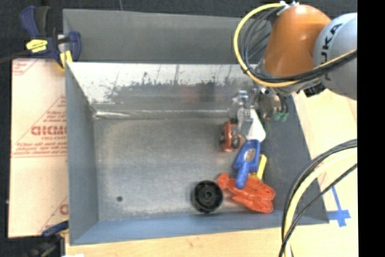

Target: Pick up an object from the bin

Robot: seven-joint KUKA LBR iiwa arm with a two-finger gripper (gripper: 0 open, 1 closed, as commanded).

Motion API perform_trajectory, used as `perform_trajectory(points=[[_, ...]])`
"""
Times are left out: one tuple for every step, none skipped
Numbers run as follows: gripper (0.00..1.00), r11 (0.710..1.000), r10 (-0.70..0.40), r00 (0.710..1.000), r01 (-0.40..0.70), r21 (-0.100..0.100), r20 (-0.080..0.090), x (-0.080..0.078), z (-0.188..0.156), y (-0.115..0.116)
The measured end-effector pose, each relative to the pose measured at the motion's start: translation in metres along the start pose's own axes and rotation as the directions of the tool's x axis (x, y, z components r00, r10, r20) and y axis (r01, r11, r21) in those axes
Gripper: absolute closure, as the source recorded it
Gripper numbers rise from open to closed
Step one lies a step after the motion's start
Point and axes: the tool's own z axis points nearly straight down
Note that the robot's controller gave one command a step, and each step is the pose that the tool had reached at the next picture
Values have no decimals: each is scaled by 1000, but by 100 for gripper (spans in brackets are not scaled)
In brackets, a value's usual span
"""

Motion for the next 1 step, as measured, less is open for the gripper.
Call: perform_trajectory(points=[[100,999,-40,999,40,1,2,6,-68,10]])
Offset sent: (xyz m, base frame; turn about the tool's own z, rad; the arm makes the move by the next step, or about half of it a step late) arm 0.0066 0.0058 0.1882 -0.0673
